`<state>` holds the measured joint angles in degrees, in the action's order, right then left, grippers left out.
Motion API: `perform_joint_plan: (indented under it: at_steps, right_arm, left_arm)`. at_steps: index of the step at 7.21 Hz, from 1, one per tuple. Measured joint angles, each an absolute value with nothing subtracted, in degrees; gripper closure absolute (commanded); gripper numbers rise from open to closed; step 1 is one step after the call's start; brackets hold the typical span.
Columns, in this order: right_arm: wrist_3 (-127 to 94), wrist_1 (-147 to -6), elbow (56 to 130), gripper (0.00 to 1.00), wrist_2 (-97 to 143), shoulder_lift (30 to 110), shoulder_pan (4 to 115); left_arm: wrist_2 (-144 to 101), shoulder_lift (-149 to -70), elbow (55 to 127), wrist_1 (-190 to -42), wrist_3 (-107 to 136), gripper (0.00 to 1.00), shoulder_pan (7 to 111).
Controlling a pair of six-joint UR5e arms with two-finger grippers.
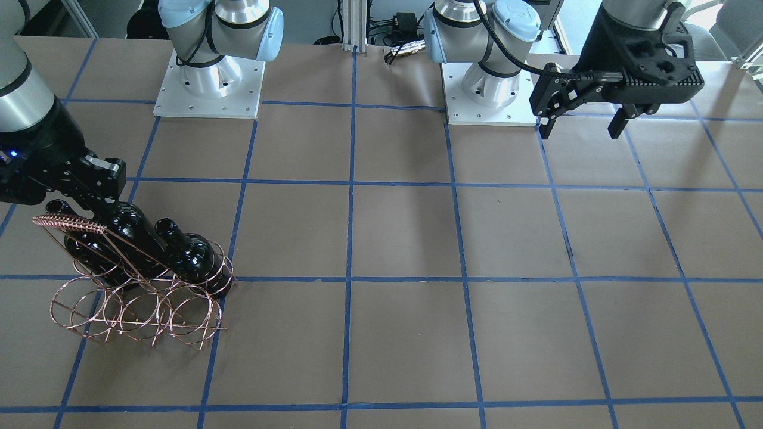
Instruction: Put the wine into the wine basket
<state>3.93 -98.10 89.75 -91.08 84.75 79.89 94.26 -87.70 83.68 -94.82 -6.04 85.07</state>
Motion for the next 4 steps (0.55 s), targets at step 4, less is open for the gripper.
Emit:
perform_joint_plan:
  at_steps: [4]
  right_arm:
    - [3.95, -101.29, 92.57, 0.90, -91.14, 84.00, 79.86]
  left_arm:
    - [88.65, -88.26, 83.78, -94.08, -0.53, 0.00, 84.95]
